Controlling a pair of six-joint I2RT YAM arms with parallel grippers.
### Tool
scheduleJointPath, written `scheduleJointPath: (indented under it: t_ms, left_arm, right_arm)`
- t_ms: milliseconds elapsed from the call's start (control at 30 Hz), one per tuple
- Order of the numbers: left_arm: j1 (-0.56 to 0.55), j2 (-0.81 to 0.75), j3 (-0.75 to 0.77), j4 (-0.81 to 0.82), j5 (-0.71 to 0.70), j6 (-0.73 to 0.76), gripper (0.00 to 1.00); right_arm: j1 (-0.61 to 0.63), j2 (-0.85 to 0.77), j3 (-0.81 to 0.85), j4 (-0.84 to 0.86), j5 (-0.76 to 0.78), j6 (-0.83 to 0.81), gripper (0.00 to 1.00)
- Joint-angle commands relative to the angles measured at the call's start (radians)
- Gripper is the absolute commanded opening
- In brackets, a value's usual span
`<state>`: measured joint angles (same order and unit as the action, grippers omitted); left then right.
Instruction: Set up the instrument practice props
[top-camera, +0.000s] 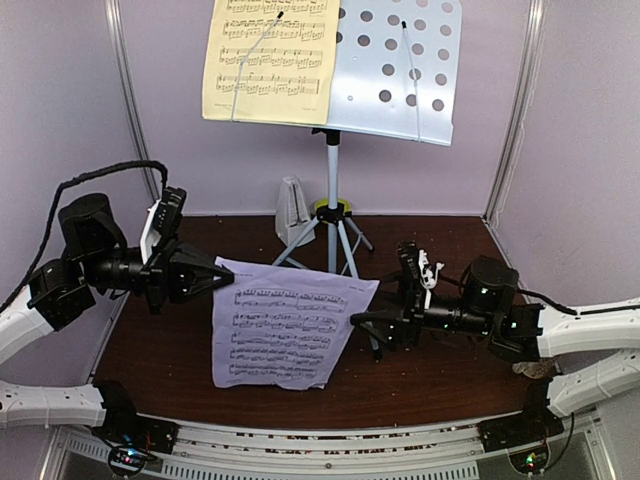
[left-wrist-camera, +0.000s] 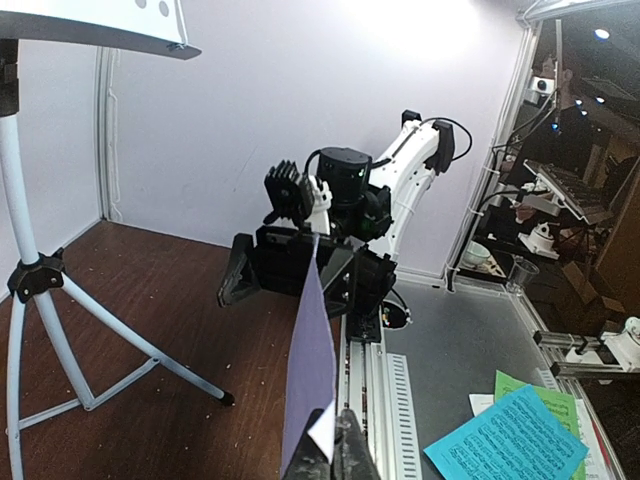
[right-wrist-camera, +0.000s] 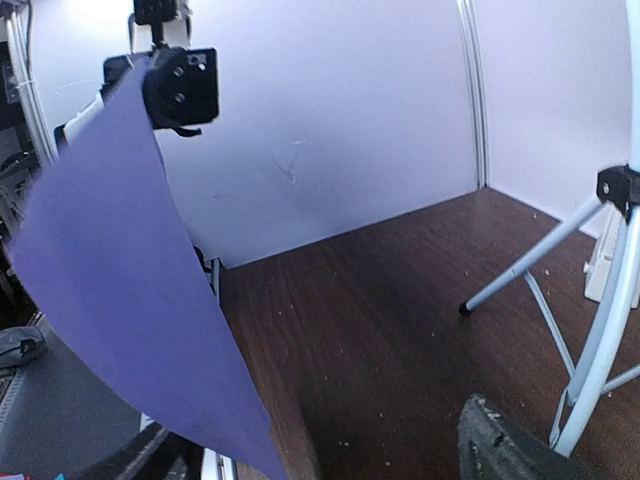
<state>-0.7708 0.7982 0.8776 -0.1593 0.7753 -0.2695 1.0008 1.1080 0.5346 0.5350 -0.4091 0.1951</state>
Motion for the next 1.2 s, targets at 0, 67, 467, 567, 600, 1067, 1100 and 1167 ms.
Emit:
scheduleJointPath:
  t_ms: [0,67,467,567,600,1067,1100,1167]
  left_arm:
    - [-0.002,0.008,0.025,0.039,0.024,0.001,0.0]
    - [-0.001,0.016,0.028,0.047,0.007,-0.006,0.0]
    - [-0.001,-0.004,0.017,0.073,-0.173,-0.029,0.01]
    - [-0.002,-0.016,0.019,0.046,-0.248,-0.022,0.16]
    - [-0.002,-0.019,0.021,0.039,-0.27,-0.021,0.21]
    - [-0.002,-0.012,0.005,0.081,-0.208,-0.017,0.6]
    - [-0.004,-0.013,0.001,0.081,-0.207,-0.017,0.6]
    - [-0.005,-0.016,-0.008,0.08,-0.206,-0.018,0.61]
  right_arm:
    - [0.03,-0.026,0.074,0.05,-0.039,0.01,0.79]
    - [0.049,-0.026,0.099,0.034,-0.033,0.006,0.63]
    - [0.091,-0.118,0.166,-0.081,0.111,-0.004,0.0]
    - [0.091,-0.163,0.188,-0.119,0.124,0.007,0.0]
    - [0.092,-0.174,0.198,-0.136,0.122,0.011,0.0]
    - [0.092,-0.247,0.348,-0.375,0.087,0.027,0.0]
    - [0.092,-0.249,0.355,-0.38,0.087,0.029,0.0]
    - [0.092,-0.253,0.365,-0.386,0.083,0.033,0.0]
